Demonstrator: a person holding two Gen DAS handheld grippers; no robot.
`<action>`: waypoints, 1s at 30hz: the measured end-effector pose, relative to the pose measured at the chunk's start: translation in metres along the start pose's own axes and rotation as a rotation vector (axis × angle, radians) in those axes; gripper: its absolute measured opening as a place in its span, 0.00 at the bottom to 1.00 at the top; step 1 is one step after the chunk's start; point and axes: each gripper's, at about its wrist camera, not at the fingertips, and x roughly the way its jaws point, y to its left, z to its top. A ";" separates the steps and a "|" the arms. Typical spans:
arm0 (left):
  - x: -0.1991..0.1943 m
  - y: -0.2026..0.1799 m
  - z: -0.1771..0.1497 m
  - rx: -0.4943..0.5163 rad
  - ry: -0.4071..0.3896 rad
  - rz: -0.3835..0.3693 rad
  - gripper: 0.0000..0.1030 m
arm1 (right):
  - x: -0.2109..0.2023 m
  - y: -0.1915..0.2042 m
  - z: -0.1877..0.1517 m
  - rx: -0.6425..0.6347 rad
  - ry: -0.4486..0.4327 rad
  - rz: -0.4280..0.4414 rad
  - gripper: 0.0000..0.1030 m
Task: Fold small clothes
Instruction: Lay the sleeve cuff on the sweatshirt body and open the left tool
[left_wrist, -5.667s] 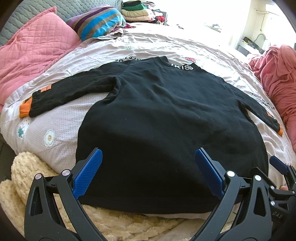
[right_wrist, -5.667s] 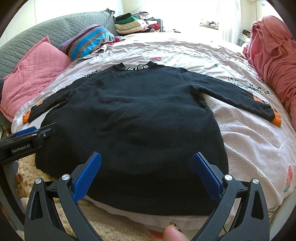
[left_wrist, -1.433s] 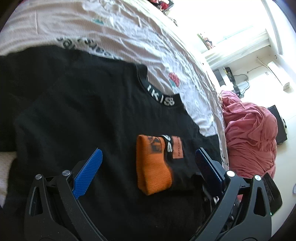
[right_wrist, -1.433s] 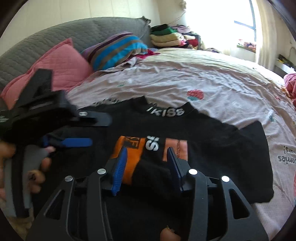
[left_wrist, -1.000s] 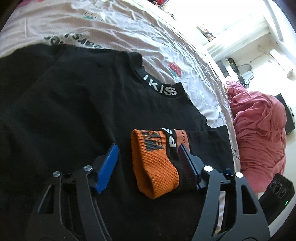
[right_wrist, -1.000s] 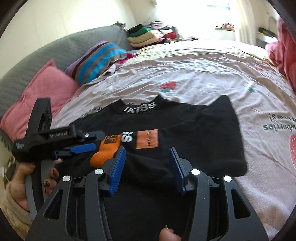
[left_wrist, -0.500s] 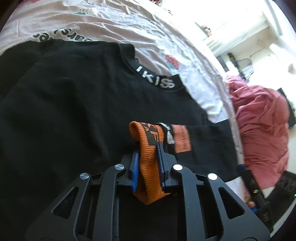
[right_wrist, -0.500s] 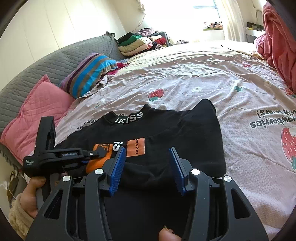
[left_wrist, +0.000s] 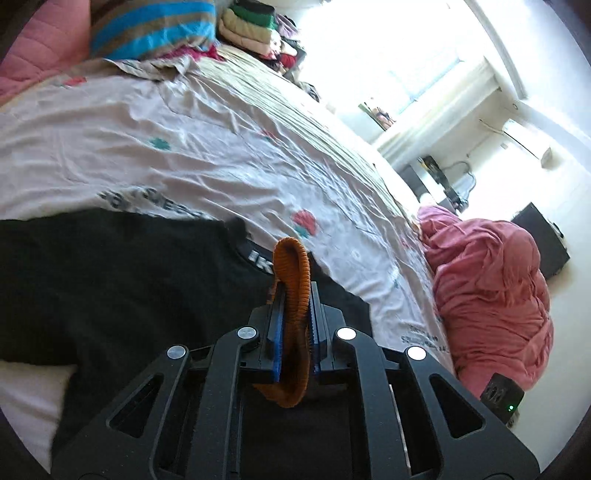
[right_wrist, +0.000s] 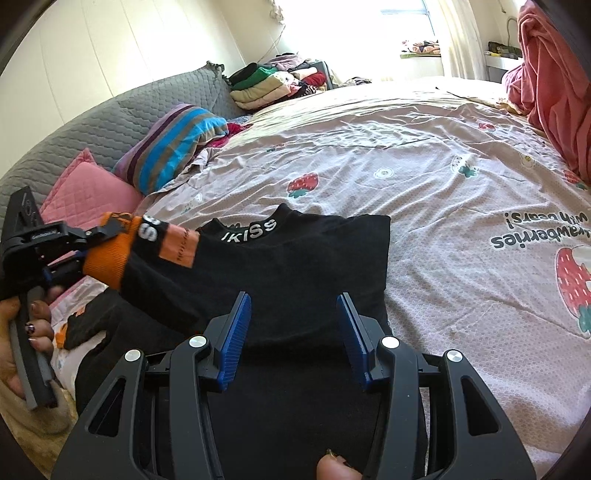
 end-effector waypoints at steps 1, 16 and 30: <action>-0.002 0.004 0.000 -0.007 0.002 0.006 0.05 | 0.001 0.000 0.000 -0.002 0.002 -0.003 0.46; -0.006 0.042 -0.016 0.034 -0.009 0.192 0.15 | 0.042 0.024 0.002 -0.105 0.084 -0.056 0.49; 0.036 0.059 -0.053 0.117 0.146 0.302 0.37 | 0.080 0.024 -0.009 -0.125 0.201 -0.139 0.67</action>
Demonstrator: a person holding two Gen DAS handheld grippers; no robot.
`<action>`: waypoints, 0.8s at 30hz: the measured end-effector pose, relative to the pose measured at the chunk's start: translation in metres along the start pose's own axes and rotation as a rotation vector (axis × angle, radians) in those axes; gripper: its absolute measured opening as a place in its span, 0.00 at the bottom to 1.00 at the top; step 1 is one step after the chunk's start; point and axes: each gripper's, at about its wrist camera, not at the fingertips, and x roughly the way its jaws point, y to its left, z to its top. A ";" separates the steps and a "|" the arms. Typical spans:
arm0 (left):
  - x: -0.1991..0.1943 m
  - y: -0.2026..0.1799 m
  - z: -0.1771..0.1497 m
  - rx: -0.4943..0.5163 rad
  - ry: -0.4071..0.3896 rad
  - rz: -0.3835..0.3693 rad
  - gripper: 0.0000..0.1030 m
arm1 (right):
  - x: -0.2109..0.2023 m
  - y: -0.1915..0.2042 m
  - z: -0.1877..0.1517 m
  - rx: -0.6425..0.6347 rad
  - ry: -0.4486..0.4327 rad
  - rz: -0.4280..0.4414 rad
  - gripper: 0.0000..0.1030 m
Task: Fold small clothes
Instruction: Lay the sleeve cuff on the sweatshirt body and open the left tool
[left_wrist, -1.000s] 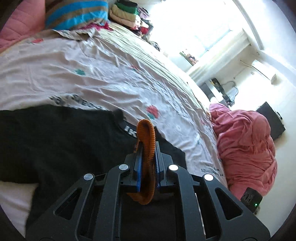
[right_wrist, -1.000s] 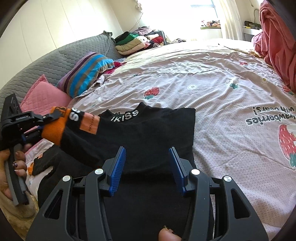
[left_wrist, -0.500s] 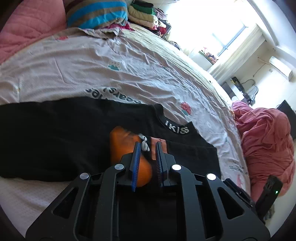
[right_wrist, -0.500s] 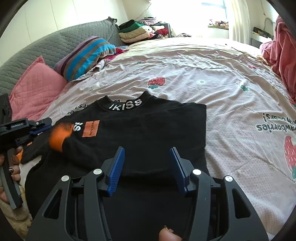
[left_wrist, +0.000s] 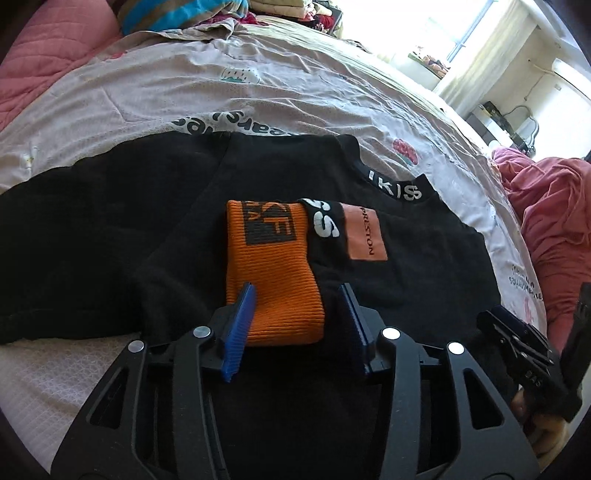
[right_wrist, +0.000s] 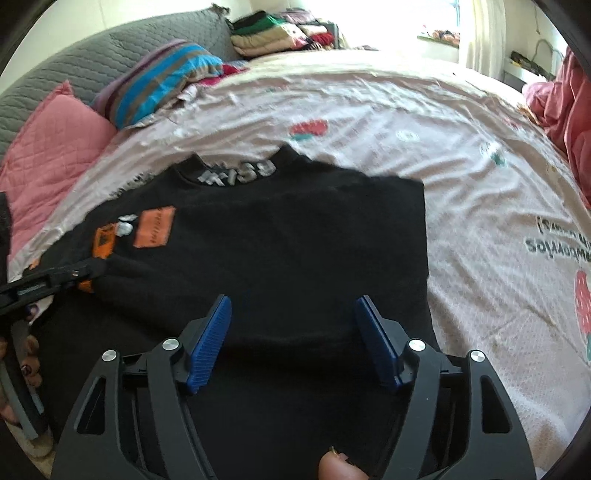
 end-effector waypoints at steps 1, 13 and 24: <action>-0.001 0.001 0.000 0.003 -0.001 -0.002 0.37 | 0.004 -0.002 -0.001 0.007 0.017 -0.009 0.68; -0.050 0.018 0.002 -0.025 -0.097 0.041 0.71 | -0.018 0.008 0.005 0.015 -0.062 0.053 0.93; -0.084 0.046 -0.002 -0.066 -0.166 0.145 0.91 | -0.041 0.051 0.015 -0.058 -0.125 0.109 0.96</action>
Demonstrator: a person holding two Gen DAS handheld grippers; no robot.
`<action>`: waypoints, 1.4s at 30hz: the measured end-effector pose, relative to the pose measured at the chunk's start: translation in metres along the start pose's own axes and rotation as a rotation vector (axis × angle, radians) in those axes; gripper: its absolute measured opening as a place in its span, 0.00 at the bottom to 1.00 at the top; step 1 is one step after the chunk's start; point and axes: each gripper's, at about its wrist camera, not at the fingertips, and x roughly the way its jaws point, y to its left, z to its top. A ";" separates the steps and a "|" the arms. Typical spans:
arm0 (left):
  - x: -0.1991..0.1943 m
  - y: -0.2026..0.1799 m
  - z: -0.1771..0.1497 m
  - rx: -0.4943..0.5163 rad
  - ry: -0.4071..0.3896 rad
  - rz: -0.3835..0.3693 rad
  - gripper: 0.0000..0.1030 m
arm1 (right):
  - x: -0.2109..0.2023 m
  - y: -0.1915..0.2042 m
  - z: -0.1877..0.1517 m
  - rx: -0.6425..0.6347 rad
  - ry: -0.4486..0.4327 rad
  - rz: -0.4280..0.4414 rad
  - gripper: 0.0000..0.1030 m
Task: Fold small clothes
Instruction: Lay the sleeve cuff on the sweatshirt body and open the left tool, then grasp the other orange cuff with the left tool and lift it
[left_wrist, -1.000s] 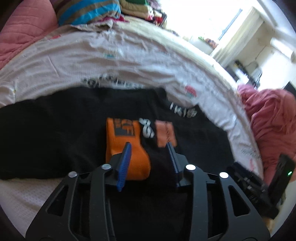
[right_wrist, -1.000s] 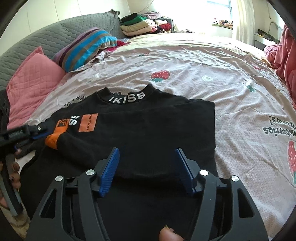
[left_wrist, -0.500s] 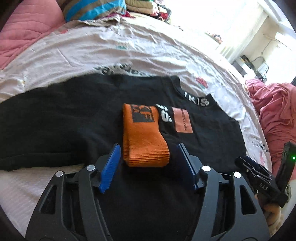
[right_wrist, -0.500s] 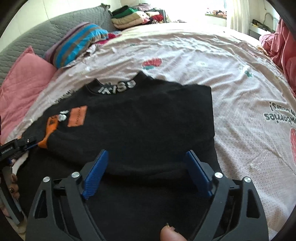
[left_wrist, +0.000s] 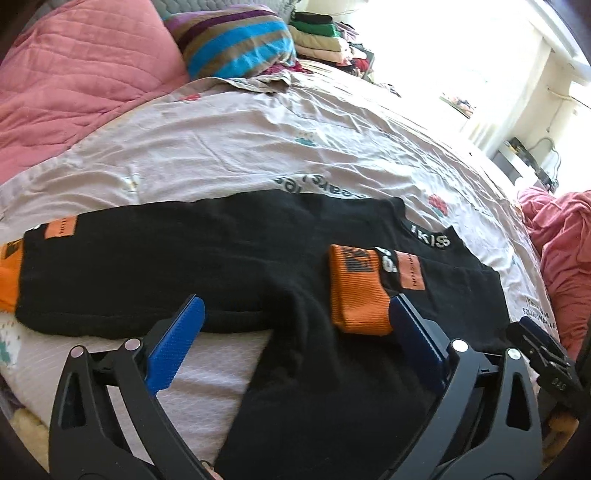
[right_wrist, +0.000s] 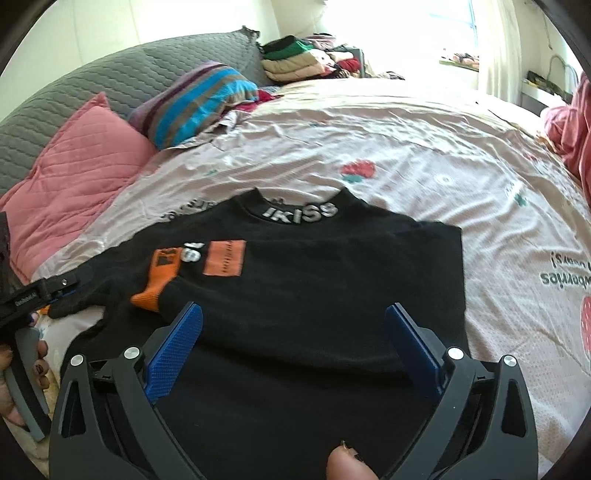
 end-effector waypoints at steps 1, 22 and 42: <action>-0.002 0.005 0.000 -0.008 -0.002 0.004 0.91 | -0.001 0.005 0.001 -0.008 -0.005 0.005 0.95; -0.038 0.100 -0.001 -0.190 -0.063 0.135 0.91 | 0.015 0.118 0.019 -0.189 -0.016 0.131 0.96; -0.039 0.183 -0.019 -0.385 -0.051 0.237 0.91 | 0.039 0.214 0.006 -0.327 0.038 0.247 0.96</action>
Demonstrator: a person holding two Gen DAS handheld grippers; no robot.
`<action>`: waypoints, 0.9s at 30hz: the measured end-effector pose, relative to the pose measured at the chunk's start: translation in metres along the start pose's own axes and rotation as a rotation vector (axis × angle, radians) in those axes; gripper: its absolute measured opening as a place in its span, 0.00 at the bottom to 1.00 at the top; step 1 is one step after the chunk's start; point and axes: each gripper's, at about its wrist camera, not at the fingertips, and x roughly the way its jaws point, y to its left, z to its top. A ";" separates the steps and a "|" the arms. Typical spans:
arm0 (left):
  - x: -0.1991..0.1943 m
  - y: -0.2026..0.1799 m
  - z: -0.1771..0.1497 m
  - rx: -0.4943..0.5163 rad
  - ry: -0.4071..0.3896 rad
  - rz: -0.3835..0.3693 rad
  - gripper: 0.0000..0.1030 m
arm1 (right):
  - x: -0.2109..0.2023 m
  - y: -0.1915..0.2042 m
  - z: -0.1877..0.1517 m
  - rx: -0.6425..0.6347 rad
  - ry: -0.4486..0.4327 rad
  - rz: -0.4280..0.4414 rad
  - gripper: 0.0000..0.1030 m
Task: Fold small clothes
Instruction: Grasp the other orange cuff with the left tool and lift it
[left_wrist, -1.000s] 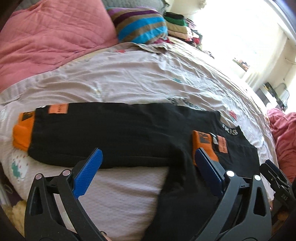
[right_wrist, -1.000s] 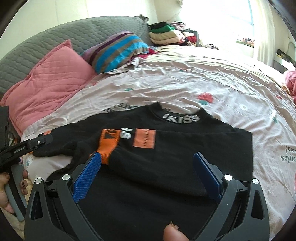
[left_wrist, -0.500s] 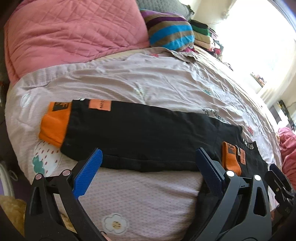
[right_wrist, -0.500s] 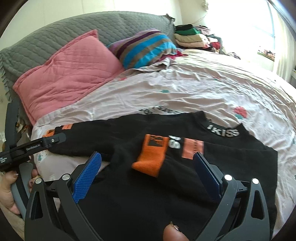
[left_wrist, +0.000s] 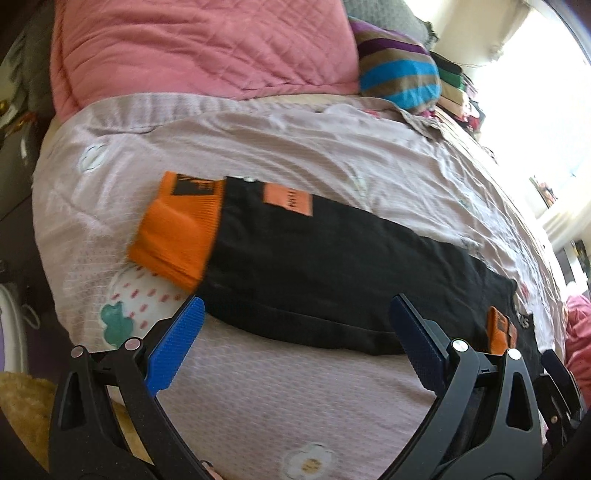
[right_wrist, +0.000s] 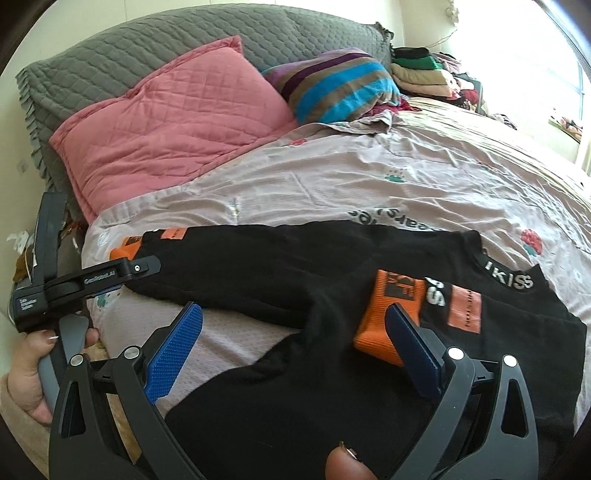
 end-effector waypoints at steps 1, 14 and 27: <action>0.001 0.004 0.001 -0.011 -0.002 0.003 0.91 | 0.001 0.001 0.000 -0.001 0.002 0.002 0.96; 0.020 0.037 0.022 -0.135 -0.075 -0.015 0.52 | 0.018 0.004 -0.007 0.016 0.042 0.006 0.96; -0.020 0.024 0.031 -0.097 -0.195 -0.161 0.07 | 0.003 -0.030 -0.022 0.096 0.042 -0.018 0.96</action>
